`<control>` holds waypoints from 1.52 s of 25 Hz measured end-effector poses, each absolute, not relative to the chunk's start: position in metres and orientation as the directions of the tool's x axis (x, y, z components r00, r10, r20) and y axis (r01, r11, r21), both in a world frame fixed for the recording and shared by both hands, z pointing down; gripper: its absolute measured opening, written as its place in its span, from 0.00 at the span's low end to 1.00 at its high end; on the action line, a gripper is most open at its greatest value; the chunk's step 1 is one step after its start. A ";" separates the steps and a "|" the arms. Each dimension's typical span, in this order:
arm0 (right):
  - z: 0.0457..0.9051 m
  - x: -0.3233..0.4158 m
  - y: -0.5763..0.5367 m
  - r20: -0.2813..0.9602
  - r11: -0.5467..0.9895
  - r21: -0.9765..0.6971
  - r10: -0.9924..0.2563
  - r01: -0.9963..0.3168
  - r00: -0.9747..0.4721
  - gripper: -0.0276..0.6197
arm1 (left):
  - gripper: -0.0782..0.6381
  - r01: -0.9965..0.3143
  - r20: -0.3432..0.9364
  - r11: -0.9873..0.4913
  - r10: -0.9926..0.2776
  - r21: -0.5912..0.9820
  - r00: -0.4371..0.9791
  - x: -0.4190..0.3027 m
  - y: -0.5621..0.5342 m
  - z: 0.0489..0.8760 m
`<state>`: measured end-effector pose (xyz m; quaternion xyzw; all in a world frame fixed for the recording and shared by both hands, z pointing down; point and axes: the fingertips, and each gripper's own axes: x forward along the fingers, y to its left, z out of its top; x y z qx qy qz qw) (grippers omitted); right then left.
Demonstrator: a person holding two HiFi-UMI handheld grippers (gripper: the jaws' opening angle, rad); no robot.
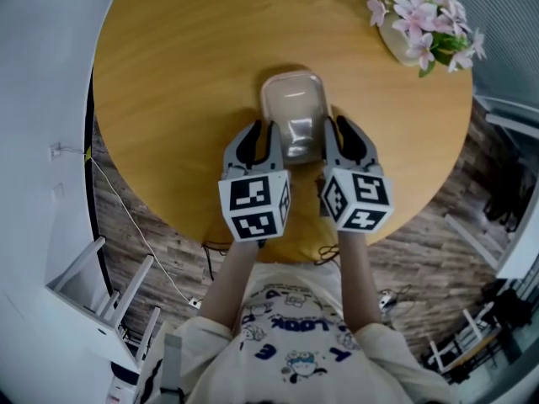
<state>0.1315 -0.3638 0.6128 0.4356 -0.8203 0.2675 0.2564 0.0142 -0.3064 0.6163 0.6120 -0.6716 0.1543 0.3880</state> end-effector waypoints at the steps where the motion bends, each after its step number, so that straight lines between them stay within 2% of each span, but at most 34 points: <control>1: 0.613 0.131 -0.364 0.652 0.478 -0.217 -0.577 -0.851 -0.491 0.16 | 0.20 -0.940 0.708 0.206 -0.704 0.271 0.050 0.014 -0.307 0.616; 8: 0.613 0.128 -0.364 0.643 0.488 -0.238 -0.569 -0.840 -0.513 0.09 | 0.20 -0.927 0.700 0.227 -0.712 0.300 0.052 0.014 -0.307 0.617; 26: 0.598 0.127 -0.361 0.626 0.494 -0.204 -0.598 -0.845 -0.501 0.07 | 0.16 -0.941 0.684 0.176 -0.726 0.289 0.074 0.016 -0.306 0.604; 38: 0.546 0.119 -0.357 0.554 0.486 -0.172 -0.671 -0.857 -0.492 0.07 | 0.15 -0.946 0.599 0.129 -0.797 0.298 0.081 0.005 -0.310 0.551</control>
